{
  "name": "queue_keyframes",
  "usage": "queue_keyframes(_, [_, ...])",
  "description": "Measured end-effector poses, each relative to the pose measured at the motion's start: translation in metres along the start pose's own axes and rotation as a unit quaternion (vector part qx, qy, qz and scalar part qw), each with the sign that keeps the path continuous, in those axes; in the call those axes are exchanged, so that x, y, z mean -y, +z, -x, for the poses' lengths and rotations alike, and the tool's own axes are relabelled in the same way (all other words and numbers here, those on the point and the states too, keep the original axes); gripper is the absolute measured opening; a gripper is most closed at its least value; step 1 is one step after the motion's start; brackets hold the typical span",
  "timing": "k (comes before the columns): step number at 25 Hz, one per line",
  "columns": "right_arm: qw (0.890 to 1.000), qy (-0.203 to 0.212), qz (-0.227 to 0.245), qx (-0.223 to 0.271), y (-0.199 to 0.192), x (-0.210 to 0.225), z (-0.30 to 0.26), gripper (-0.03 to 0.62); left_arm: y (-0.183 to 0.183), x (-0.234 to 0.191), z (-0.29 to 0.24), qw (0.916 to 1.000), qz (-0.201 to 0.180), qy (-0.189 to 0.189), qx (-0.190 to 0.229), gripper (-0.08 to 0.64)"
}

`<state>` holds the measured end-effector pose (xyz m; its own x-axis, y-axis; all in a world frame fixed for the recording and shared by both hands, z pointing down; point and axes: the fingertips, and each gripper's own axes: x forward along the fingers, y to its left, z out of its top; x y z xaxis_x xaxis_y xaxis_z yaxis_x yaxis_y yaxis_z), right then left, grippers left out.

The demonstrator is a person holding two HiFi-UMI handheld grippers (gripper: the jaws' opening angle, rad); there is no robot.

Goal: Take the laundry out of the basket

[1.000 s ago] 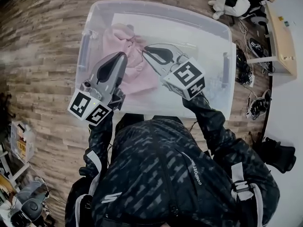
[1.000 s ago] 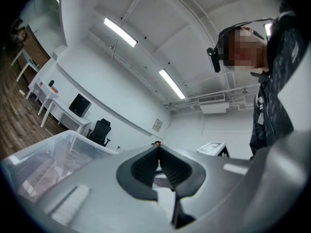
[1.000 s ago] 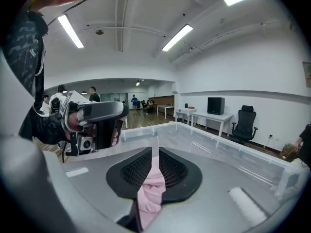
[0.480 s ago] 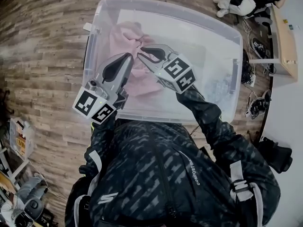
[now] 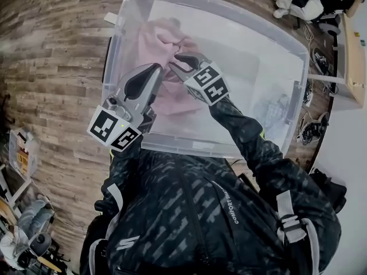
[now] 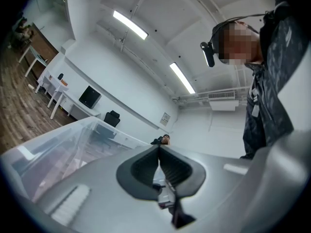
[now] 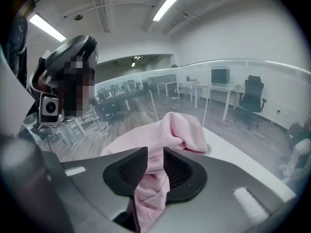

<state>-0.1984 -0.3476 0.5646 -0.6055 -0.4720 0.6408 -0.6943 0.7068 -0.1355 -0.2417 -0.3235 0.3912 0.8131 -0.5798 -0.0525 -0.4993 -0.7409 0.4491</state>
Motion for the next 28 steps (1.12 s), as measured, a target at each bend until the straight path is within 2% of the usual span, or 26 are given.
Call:
queue_keyframes(8, [0.999,-0.032,-0.010,-0.020,-0.031,0.018,-0.027,0.145,-0.009,-0.005,-0.001,0.9999,0.008,0.002,-0.010,0.005])
queue_keyframes(15, [0.998,-0.034,-0.035,-0.028,-0.045,0.029,-0.039,0.284,-0.011,-0.005,-0.001,0.9998,0.011,0.003,-0.016,0.005])
queue_keyframes(23, [0.995,-0.010,-0.080,-0.057,-0.073,0.027,-0.057,0.458,-0.012,-0.005,-0.003,0.9997,0.013,0.009,-0.018,0.005])
queue_keyframes(28, [0.994,-0.003,-0.090,-0.056,-0.082,0.025,-0.069,0.476,-0.013,-0.007,-0.002,0.9996,0.015,0.012,-0.020,0.005])
